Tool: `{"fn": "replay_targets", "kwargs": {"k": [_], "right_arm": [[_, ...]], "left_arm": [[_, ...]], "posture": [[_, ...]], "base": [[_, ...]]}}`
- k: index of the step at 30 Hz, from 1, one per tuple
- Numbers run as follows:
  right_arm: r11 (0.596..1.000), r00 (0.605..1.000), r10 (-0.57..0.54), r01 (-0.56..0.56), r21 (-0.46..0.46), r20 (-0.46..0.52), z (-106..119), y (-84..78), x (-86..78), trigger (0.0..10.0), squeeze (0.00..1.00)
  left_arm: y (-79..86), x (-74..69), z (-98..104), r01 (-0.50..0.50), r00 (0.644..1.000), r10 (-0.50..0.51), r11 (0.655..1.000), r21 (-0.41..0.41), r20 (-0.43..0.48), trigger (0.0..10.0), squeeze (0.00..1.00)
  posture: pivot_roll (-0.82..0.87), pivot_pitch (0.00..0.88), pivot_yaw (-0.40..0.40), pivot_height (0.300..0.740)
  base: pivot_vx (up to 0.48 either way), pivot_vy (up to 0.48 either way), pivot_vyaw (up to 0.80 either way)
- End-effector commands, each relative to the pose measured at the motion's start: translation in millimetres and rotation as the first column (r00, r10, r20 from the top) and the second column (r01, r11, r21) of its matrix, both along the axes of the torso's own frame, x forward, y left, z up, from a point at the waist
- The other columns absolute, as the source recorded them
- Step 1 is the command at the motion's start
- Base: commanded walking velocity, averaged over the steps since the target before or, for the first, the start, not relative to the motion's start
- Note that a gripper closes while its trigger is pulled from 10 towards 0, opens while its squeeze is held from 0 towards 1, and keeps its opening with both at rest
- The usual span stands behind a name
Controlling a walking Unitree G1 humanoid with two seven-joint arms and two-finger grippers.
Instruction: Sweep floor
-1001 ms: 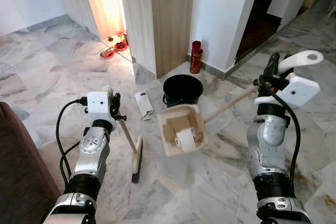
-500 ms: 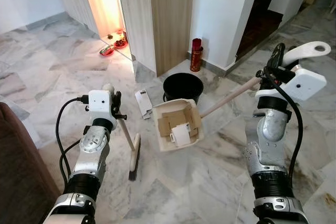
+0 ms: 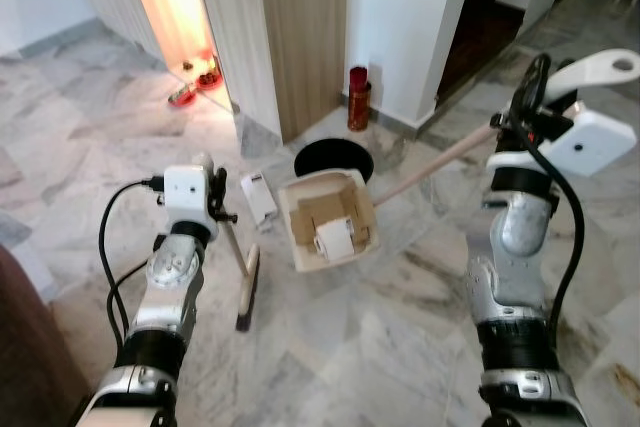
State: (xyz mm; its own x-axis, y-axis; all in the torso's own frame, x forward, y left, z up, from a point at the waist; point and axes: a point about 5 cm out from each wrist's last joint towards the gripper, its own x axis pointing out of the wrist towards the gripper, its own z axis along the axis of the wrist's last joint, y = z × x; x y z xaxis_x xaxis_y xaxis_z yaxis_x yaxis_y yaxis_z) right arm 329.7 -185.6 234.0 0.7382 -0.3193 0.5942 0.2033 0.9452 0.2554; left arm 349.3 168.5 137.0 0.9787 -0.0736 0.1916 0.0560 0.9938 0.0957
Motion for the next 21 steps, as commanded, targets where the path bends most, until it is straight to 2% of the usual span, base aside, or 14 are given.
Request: {"fn": "replay_targets", "kwargs": {"k": [1,21], "right_arm": [[1.0,0.991,0.027,-0.026,-0.006,0.133,28.8,9.8,-6.9,10.0,0.0],[0.998,0.983,0.061,-0.063,0.009,0.173,41.0,19.3,-8.9,10.0,0.0]], "left_arm": [[8.0,0.3,11.7,-0.021,0.998,0.02,1.0,0.014,0.053,10.0,0.0],[9.4,0.5,14.0,-0.029,0.998,0.028,0.999,0.02,0.062,10.0,0.0]], "posture": [[0.05,0.041,0.051,0.74],[0.05,0.036,0.048,0.74]], "base": [[0.304,0.0,0.0],[0.304,0.0,0.0]]}}
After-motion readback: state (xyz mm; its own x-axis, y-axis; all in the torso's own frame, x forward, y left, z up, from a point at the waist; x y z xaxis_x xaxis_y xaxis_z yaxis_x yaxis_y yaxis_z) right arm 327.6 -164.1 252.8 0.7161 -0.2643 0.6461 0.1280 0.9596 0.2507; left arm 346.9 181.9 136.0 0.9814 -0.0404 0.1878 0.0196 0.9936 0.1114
